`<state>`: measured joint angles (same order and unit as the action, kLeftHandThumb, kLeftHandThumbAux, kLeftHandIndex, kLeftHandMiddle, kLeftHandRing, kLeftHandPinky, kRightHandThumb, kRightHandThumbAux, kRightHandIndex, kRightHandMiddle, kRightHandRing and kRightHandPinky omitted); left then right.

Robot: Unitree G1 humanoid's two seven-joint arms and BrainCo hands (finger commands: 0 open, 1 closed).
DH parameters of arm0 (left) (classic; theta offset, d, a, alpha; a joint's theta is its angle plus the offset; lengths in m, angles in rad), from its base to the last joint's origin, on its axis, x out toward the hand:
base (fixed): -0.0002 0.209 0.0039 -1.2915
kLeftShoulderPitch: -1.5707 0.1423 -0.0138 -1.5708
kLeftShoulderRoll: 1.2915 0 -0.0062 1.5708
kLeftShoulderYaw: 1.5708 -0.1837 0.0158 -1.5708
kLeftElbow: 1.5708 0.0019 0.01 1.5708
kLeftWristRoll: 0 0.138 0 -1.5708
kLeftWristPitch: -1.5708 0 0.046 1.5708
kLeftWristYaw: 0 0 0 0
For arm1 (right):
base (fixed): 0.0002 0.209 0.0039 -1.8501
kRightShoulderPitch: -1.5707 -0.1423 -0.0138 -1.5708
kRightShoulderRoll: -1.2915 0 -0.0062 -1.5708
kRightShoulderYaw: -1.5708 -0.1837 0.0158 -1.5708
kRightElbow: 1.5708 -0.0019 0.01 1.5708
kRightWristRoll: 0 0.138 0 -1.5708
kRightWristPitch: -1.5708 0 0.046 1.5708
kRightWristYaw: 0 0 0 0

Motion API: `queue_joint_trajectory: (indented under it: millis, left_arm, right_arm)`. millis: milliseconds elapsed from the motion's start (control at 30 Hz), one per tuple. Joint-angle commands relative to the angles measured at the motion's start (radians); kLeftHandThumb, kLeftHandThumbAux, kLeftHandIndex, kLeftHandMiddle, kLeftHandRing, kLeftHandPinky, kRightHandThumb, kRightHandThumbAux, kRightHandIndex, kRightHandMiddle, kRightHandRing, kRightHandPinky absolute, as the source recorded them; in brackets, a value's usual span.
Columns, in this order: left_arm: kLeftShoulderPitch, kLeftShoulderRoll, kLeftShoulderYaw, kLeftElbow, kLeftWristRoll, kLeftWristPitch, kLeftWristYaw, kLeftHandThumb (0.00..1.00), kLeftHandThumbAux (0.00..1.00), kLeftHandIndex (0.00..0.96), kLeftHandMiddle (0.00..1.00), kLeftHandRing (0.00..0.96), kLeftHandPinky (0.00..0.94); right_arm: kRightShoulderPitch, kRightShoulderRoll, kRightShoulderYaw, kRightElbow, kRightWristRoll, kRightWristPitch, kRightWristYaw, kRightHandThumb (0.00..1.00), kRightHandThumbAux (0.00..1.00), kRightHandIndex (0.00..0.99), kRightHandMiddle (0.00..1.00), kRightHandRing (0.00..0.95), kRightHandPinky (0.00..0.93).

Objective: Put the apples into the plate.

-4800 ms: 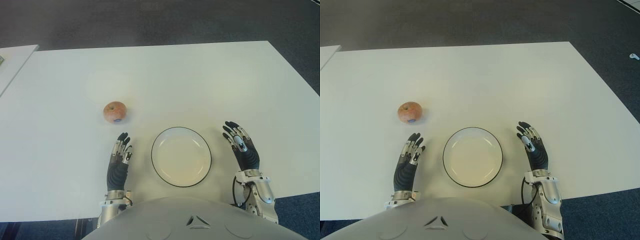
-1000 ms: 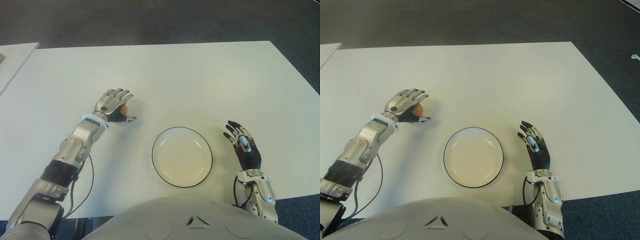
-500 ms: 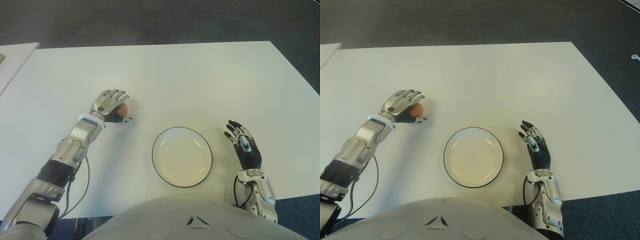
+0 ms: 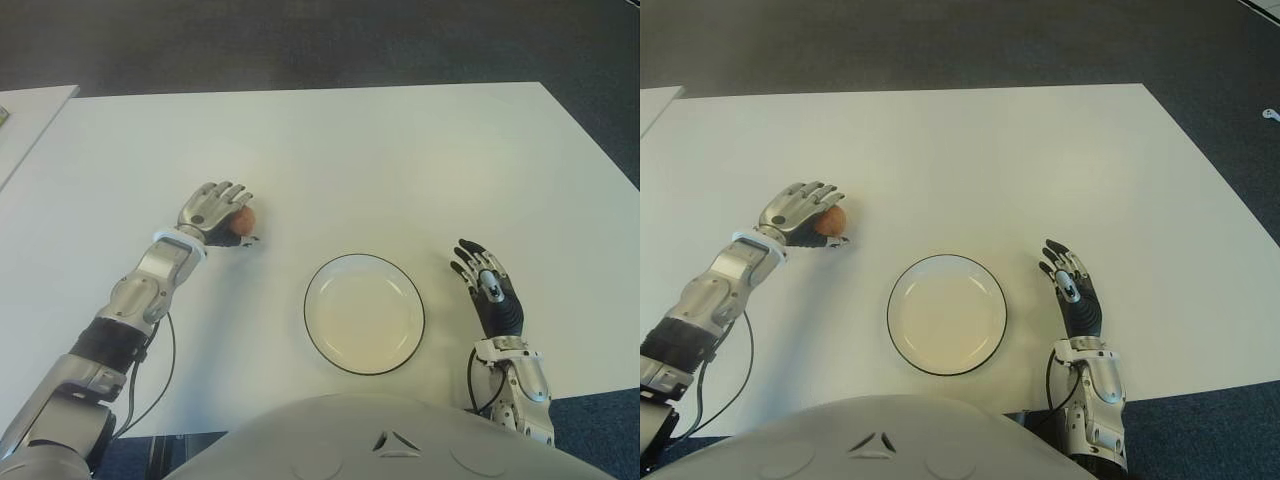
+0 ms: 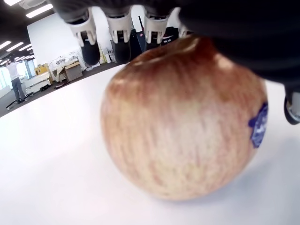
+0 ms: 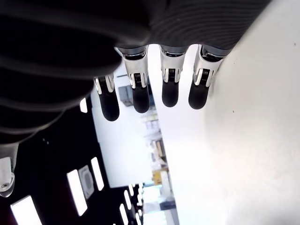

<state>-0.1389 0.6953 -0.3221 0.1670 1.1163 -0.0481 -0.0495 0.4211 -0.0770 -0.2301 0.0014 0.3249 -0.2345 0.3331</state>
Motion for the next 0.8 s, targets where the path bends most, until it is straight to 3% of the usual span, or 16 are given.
queue_joint_trajectory:
  millis: [33,800]
  left_arm:
    - [-0.008,0.021,-0.006,0.027,-0.013,-0.009,0.016,0.225,0.299,0.0,0.0,0.0,0.011]
    - [-0.085,0.02,-0.051,0.215,-0.019,-0.013,0.128,0.251,0.317,0.003,0.0,0.0,0.035]
  right_arm:
    - [0.007,0.003,-0.006,0.033,0.002,0.016,-0.009,0.258,0.464,0.185,0.151,0.091,0.086]
    - [-0.015,0.0,-0.015,0.071,-0.001,-0.007,0.006,0.27,0.469,0.192,0.146,0.09,0.103]
